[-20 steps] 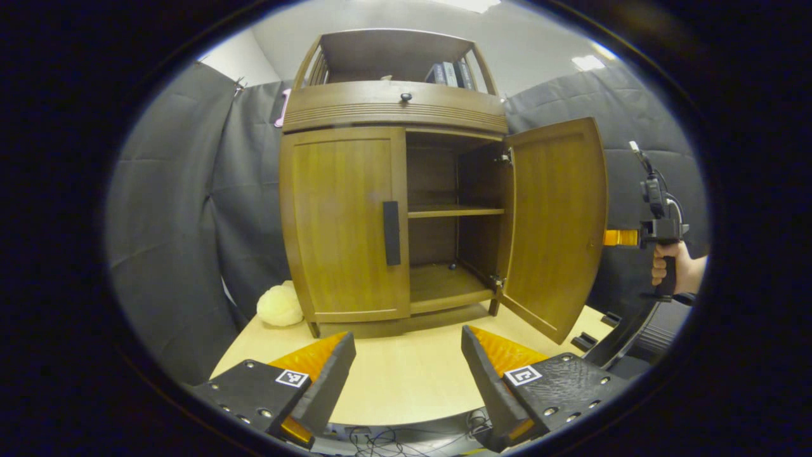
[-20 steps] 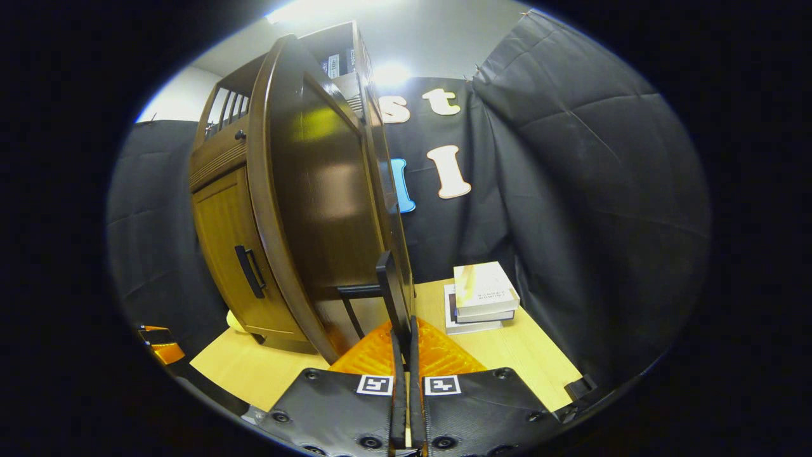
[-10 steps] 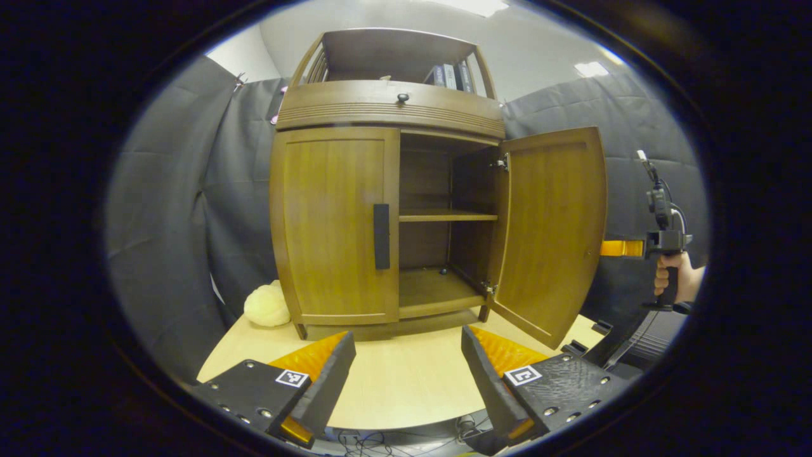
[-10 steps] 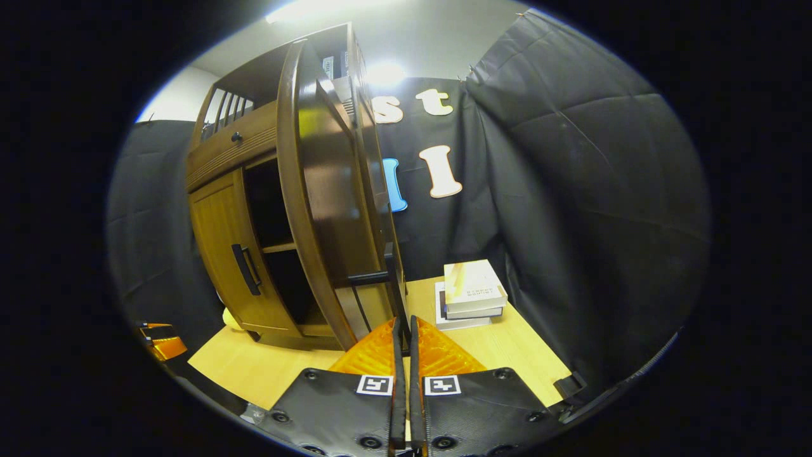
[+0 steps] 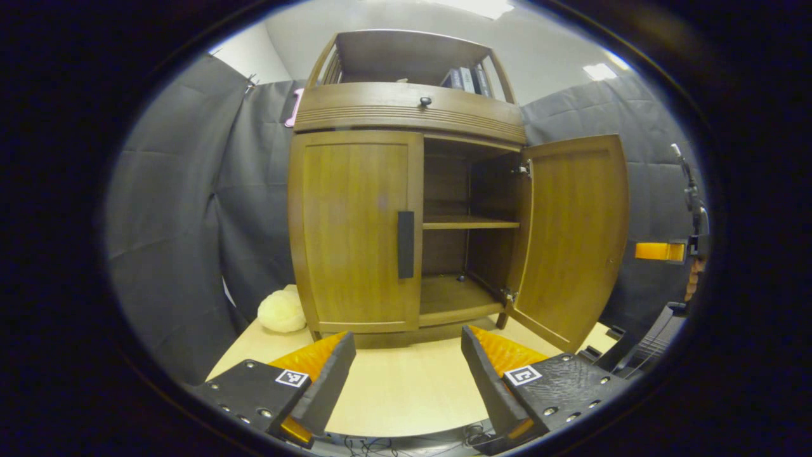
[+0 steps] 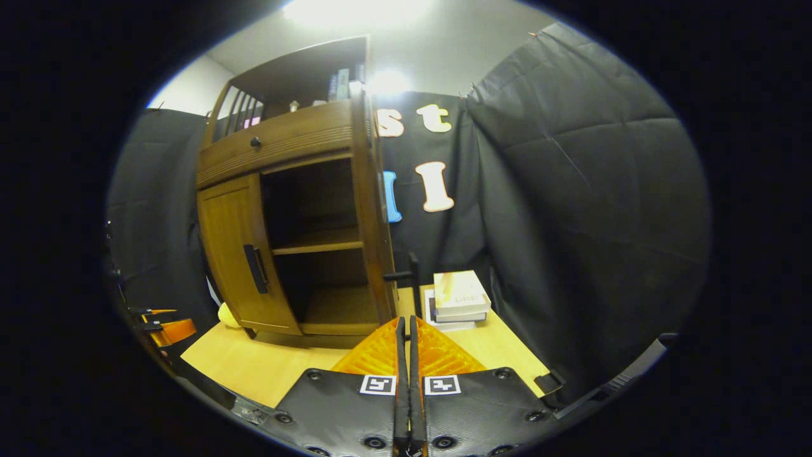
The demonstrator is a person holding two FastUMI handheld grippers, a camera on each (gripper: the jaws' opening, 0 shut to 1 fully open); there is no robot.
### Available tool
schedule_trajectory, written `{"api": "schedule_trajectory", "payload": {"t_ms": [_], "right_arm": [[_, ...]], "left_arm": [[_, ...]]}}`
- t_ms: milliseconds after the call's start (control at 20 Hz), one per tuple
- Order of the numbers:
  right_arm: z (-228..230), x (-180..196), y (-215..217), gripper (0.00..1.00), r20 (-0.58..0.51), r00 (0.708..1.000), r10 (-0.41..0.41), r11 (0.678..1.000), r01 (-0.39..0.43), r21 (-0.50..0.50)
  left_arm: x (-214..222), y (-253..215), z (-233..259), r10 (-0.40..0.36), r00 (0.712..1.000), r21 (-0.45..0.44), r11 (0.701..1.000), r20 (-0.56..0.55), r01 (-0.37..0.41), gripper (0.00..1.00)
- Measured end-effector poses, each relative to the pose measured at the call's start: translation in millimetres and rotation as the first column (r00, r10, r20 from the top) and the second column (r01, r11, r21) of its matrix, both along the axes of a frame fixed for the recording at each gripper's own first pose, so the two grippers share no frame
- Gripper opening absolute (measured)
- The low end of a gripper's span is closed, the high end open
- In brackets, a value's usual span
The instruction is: Open the right door of the double-door shoe cabinet with the right hand, and open the left door with the left hand.
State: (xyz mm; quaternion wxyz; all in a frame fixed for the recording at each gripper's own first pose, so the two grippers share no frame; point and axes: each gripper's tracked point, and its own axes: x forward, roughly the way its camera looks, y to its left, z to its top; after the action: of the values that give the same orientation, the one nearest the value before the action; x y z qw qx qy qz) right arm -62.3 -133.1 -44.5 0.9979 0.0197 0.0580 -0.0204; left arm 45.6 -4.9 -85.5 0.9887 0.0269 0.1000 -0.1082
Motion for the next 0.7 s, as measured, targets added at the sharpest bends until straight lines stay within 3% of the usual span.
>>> {"api": "schedule_trajectory", "payload": {"t_ms": [200, 300, 350, 550, 700], "right_arm": [[35, -3, 53, 0.02, 0.084, 0.992, 0.096, 0.995, -0.094, -0.034], [36, 2, 81, 0.02, 0.082, 0.984, 0.16, 0.987, -0.158, -0.036], [36, 5, 94, 0.07, 0.082, 0.979, 0.186, 0.982, -0.184, -0.03], [27, 29, 124, 0.04, 0.075, 0.969, 0.236, 0.971, -0.238, 0.02], [22, 48, 138, 0.59, 0.049, 0.965, 0.256, 0.966, -0.258, 0.027]], "left_arm": [[12, 3, 4, 0.02, 0.999, 0.007, 1.0, 0.036, -0.02, 0.96], [19, 2, 9, 0.023, 0.998, 0.003, 1.0, 0.059, -0.023, 0.96], [22, 1, 11, 0.023, 0.997, -0.001, 1.0, 0.071, -0.023, 0.96], [34, -4, 19, 0.023, 0.993, -0.025, 0.999, 0.119, -0.02, 0.96], [41, -7, 24, 0.028, 0.988, -0.045, 0.999, 0.149, -0.021, 0.96]]}}
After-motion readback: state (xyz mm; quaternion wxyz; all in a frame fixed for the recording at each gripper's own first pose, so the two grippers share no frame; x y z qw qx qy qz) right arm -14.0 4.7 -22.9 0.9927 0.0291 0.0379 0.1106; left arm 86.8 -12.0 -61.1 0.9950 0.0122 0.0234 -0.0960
